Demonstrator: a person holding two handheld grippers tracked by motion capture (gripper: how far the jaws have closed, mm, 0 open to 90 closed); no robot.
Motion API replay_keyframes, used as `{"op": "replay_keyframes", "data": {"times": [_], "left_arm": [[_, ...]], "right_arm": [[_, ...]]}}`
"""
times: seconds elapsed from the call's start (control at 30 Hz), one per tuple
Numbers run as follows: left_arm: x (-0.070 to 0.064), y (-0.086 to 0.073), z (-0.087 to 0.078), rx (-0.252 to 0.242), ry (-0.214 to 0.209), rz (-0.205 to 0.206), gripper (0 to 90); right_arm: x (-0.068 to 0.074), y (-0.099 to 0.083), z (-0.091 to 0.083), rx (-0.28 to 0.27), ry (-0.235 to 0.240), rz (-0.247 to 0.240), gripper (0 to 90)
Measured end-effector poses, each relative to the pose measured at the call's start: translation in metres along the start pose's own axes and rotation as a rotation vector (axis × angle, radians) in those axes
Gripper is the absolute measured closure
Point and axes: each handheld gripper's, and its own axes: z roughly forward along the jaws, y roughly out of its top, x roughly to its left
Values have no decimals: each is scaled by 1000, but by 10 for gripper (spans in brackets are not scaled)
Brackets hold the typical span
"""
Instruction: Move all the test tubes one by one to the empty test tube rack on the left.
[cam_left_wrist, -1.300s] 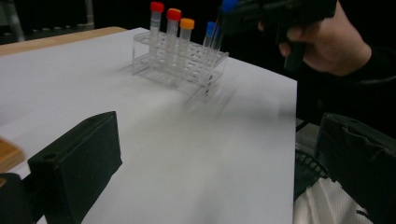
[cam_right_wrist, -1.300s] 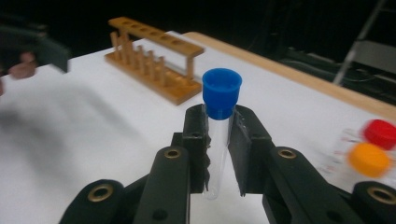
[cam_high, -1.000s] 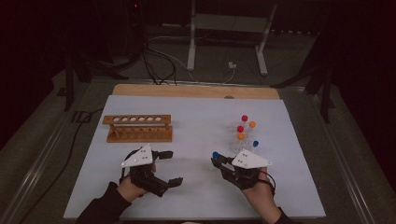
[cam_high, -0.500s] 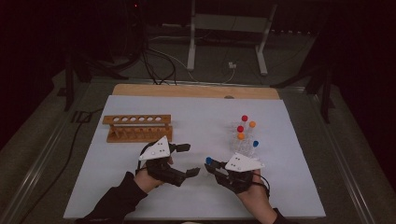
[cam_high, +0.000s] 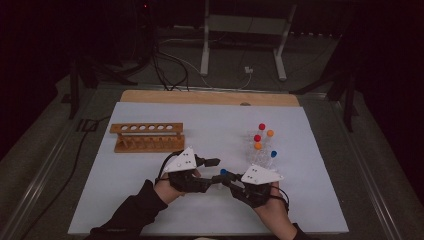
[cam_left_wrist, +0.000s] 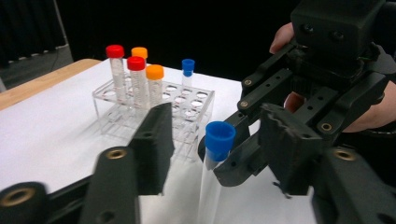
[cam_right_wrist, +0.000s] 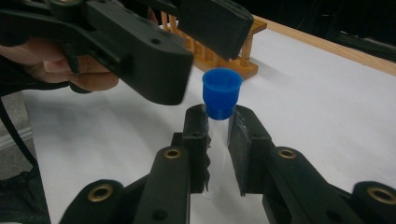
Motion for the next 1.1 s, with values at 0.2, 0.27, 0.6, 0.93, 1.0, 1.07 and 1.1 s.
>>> {"op": "replay_keyframes", "data": {"times": [0.2,0.27,0.6,0.93,1.0,1.07,1.1], "left_arm": [[0,1,6,28,-8,14,620],[0,1,8,39,-12,17,657],[-2,2,11,56,1,50,766],[9,5,0,38,56,26,773],[13,7,-5,35,69,22,773],[17,9,-11,28,82,15,773],[19,10,-13,22,92,15,773]], "right_arm": [[0,0,0,0,0,1,768],[0,0,0,-1,-2,1,768],[0,0,0,4,-4,6,767],[-5,-2,-2,-36,-36,50,457],[-7,-2,-3,-48,-41,72,367],[-8,-2,-3,-62,-48,61,290],[-8,-2,-3,-64,-43,67,273]]}}
